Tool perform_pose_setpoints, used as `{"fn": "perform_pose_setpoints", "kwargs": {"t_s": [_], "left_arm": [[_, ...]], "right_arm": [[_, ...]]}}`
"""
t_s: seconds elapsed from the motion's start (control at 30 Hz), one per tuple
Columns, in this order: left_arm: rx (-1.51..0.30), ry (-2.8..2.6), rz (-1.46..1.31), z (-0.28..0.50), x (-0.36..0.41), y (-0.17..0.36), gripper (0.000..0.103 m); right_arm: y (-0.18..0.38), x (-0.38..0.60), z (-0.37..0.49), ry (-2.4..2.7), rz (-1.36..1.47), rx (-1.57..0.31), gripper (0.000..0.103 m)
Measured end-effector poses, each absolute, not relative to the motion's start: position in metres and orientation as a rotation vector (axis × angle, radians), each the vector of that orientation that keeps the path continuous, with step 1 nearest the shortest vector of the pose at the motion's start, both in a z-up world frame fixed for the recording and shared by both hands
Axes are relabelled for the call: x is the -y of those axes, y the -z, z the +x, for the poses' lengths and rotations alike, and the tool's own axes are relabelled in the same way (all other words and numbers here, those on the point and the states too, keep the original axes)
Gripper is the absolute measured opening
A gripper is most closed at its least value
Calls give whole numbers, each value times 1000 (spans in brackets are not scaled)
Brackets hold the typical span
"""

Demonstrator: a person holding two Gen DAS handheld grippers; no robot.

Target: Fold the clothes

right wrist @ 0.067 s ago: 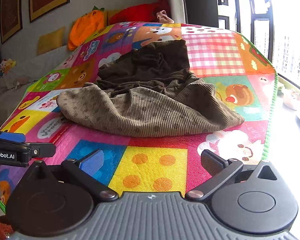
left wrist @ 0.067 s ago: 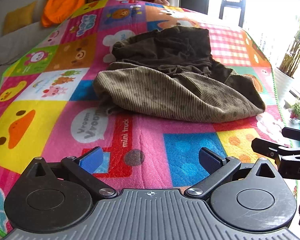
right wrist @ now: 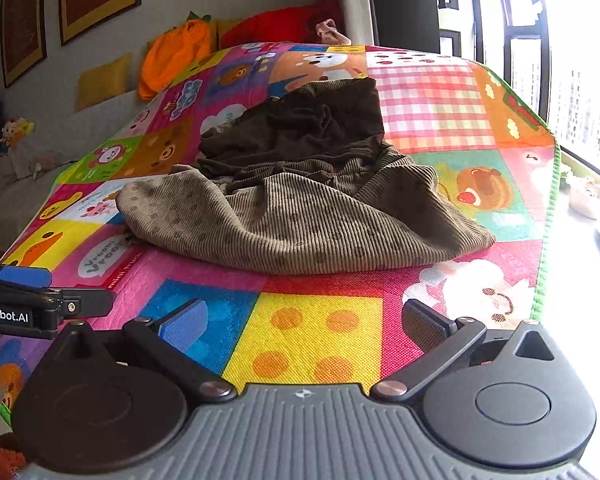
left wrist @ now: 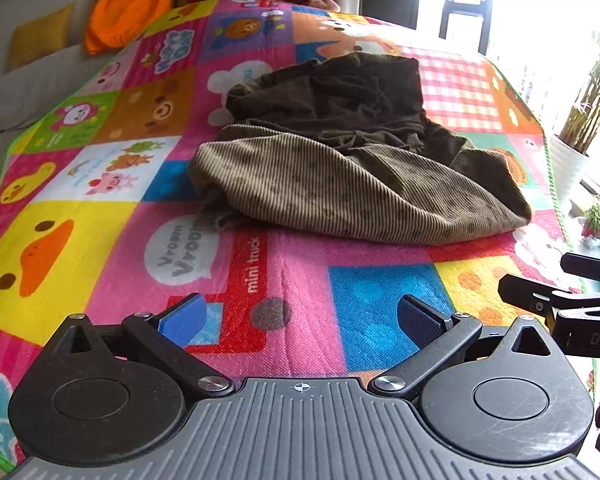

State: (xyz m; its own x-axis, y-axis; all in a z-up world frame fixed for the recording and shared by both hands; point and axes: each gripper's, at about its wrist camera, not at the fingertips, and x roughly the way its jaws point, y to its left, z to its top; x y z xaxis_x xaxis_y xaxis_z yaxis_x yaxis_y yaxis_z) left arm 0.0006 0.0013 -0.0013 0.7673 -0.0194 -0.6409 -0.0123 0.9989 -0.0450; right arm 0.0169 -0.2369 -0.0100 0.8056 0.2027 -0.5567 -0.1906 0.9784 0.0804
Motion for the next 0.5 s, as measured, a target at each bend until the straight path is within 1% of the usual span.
{"fn": "perform_pose_setpoints", "kwargs": {"t_s": [0.5], "left_arm": [[-751,-20,-64,5,-4,5,103]], "right_arm": [[11,241,21,-198,35,-591,103]]}}
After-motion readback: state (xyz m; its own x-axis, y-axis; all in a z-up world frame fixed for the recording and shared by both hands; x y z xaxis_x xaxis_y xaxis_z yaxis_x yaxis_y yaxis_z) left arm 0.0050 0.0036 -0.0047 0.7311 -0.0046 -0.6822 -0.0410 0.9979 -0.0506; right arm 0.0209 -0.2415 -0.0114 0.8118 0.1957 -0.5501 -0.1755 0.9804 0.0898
